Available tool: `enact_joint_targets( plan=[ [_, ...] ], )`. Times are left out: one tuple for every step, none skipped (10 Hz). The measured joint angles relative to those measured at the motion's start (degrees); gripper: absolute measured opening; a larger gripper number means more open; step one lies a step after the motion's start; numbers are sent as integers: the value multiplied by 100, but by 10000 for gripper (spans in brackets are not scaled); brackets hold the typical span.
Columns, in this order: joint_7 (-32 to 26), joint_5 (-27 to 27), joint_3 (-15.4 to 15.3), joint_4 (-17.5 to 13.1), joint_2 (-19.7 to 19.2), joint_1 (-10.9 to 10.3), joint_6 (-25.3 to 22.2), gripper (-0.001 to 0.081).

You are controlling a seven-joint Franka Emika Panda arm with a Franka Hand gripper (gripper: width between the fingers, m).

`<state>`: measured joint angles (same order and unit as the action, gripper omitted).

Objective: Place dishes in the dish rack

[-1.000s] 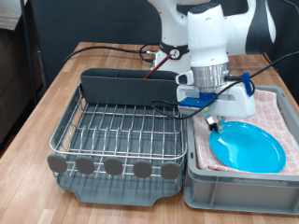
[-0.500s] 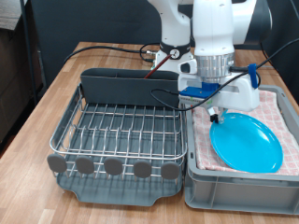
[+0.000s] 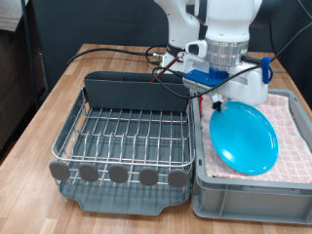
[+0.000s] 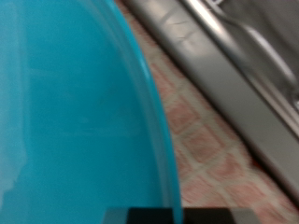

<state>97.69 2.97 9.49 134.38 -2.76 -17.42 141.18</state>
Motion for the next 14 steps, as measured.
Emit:
enact_joint_targets(
  plan=[
    [159,222,24,-133,120,5,-503,21],
    [265,420,42,-283,226,13,-1011,19],
    [321,694,58,-445,317,32,-1511,19],
    [327,992,92,-591,390,55,-1925,19],
    [253,1321,143,-695,460,83,-2203,19],
    [31,1571,223,-759,528,112,-2365,19],
    [-24,1586,330,-773,606,173,-2224,19],
    [-40,1568,386,-722,687,210,-2058,19],
    [-40,1569,379,-722,676,200,-2126,19],
    [-40,1653,369,-732,669,197,-2260,19],
    [-76,1801,377,-756,687,207,-2409,19],
    [-184,1993,410,-769,748,223,-2544,18],
    [-365,2223,458,-770,844,250,-2682,18],
    [-623,2481,523,-769,955,289,-2779,18]
  ],
)
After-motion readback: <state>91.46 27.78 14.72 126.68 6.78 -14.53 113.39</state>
